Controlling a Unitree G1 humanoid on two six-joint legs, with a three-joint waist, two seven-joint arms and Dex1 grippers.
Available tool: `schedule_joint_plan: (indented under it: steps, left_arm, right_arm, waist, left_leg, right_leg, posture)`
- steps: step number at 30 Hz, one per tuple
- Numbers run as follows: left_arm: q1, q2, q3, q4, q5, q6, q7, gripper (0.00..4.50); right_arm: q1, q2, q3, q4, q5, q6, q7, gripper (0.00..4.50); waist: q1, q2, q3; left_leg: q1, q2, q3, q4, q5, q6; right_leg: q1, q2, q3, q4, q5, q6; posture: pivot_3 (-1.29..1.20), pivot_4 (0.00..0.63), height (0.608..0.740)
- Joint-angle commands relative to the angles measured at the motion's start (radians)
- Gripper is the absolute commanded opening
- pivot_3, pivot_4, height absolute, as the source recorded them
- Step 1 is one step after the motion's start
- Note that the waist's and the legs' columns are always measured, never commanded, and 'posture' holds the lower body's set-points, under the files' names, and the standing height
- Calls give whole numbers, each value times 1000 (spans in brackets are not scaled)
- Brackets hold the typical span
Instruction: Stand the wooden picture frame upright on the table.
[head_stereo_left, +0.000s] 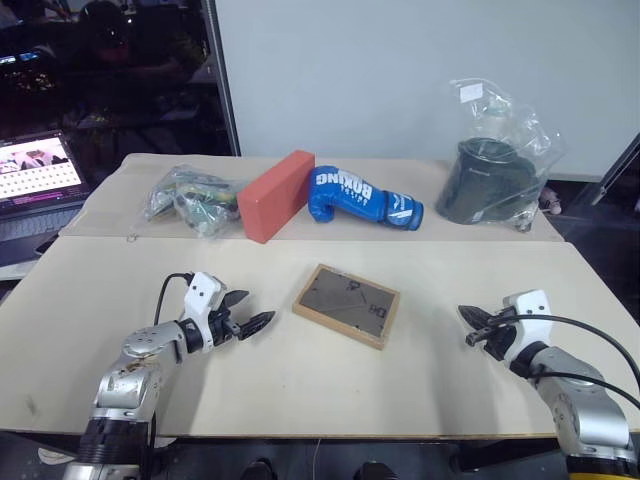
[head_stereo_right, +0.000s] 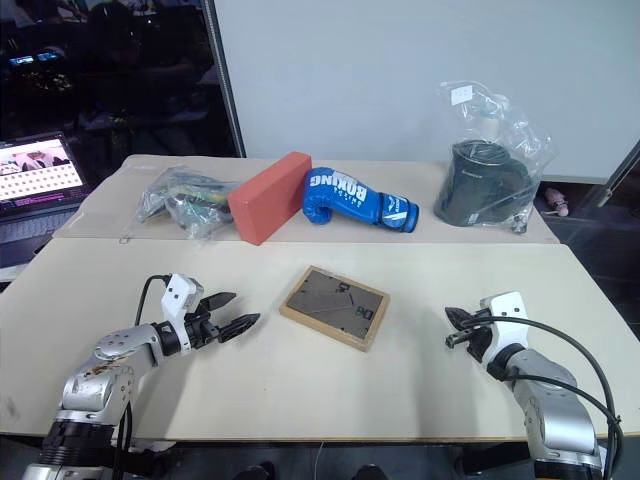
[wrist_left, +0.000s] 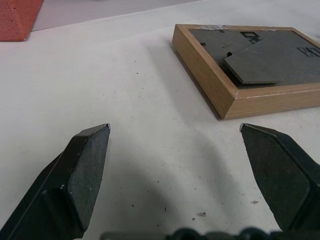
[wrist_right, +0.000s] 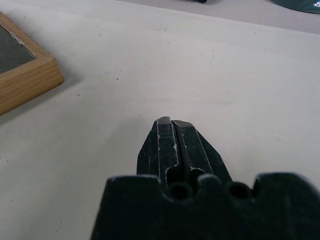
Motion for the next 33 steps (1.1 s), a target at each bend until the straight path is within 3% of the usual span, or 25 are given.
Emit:
schedule_joint_plan:
  steps: [1, 3, 6, 9, 15, 20, 24, 29, 33]
  left_arm:
    - [7, 41, 16, -73, -81, 82, -57, 4500]
    - [32, 83, 38, -159, -230, 260, -127, 4500]
    - [61, 172, -11, -249, -272, 395, -160, 3308]
    - [50, 201, -84, -296, -238, 448, -126, 2254]
    - [-33, 94, -207, -343, -199, 531, 15, 158]
    - [-91, 55, -273, -291, -116, 521, 88, 73]
    - [-128, 75, -264, -237, -65, 495, 106, 73]
    - [-67, 166, -203, -272, -71, 487, 73, 73]
    - [-31, 176, -188, -267, -81, 462, 55, 73]
  right_arm:
    - [-38, -48, -6, 8, -2, -55, 41, 14]
    - [-118, -101, 25, 48, -27, -89, 86, 14]
    - [-225, -175, 139, 155, -136, -205, 153, 0]
    - [-380, -171, 261, 327, -243, -323, 172, 0]
    - [-688, -25, 415, 779, -373, -504, 171, 0]
    - [-802, 68, 435, 1043, -358, -623, 296, 0]
    - [-772, 83, 433, 1042, -287, -599, 587, 0]
    - [-637, 72, 369, 759, -97, -376, 766, 0]
    - [-485, 62, 380, 436, -9, -167, 765, 0]
  waist:
    - [0, 0, 0]
    - [-8, 1, 1]
    - [-17, 2, 1]
    - [-21, 1, 1]
    - [-25, 1, 1]
    - [-20, 1, 1]
    - [-19, 1, 1]
    - [-31, 1, 1]
    - [-29, 1, 1]
  left_leg:
    - [0, 0, 0, 0, 0, 0]
    - [0, 0, 0, 0, 0, 0]
    - [0, 0, 2, 0, 0, 0]
    - [2, 1, 2, 0, 0, 0]
    - [0, 0, 2, 0, 0, 0]
    - [-1, 0, 1, -1, 0, 0]
    - [-1, 0, 1, -1, 0, 0]
    - [1, 1, 0, -1, 0, 0]
    - [1, 1, 0, -1, 0, 0]
  right_leg:
    - [0, 0, 0, 0, 0, 0]
    - [0, 0, 0, 0, 0, 0]
    - [-1, 0, 1, 1, 0, 0]
    - [0, 0, 0, 0, -1, -1]
    - [0, 0, 0, 0, 0, 0]
    - [0, 0, -1, -1, 3, -5]
    - [1, 0, -1, -1, 3, -5]
    - [1, 0, -2, 1, 2, -3]
    - [1, 0, -2, 2, 1, -3]
  posture:
    - [0, 150, 727]
    - [0, 150, 727]
    - [0, 150, 727]
    - [0, 150, 727]
    - [0, 150, 727]
    - [0, 150, 727]
    - [0, 150, 727]
    - [0, 150, 727]
    - [0, 150, 727]
